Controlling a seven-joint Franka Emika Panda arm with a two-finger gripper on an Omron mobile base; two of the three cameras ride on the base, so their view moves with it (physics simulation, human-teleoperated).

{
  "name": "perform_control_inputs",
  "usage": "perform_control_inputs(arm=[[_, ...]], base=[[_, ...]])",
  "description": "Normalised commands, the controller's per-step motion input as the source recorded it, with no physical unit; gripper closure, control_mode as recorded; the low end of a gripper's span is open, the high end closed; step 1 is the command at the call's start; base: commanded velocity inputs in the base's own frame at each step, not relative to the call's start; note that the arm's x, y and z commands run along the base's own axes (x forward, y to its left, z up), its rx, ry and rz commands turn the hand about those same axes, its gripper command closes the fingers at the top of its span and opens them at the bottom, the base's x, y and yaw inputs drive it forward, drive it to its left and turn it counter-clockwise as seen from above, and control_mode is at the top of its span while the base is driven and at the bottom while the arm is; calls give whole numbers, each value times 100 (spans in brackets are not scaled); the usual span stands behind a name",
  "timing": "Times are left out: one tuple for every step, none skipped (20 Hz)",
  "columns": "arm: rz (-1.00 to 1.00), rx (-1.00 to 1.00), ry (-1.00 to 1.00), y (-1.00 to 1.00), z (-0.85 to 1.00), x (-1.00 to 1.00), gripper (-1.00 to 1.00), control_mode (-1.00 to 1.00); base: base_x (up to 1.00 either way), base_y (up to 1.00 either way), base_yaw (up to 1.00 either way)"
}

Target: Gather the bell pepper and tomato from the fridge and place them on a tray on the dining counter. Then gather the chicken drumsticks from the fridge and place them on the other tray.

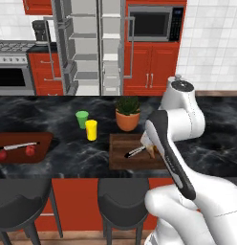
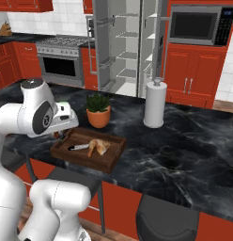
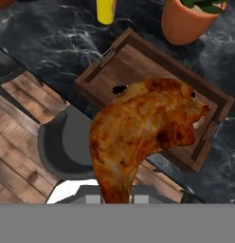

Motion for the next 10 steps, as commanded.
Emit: perform_control_inputs(arm=[[-8,-3,8,5,-34,24,100,-100],[-9,-2,8,8,-32,31,100,-100],[-9,0,6,9,-29,35,100,-100],[-8,0,6,9,-28,36,100,-100],[-8,0,6,8,-28,36,100,-100],[-8,0,6,9,-27,40,100,-100],[-7,0,7,8,-26,40,100,-100],[-7,0,8,10,-25,44,100,-100],[-7,0,7,12,-26,44,100,-100],[-8,0,7,12,-28,43,100,-100]], base=[[0,0,0],[0,0,0],[0,0,0],[0,0,0],[0,0,0],[0,0,0],[0,0,0],[0,0,0],[0,0,0],[0,0,0]])
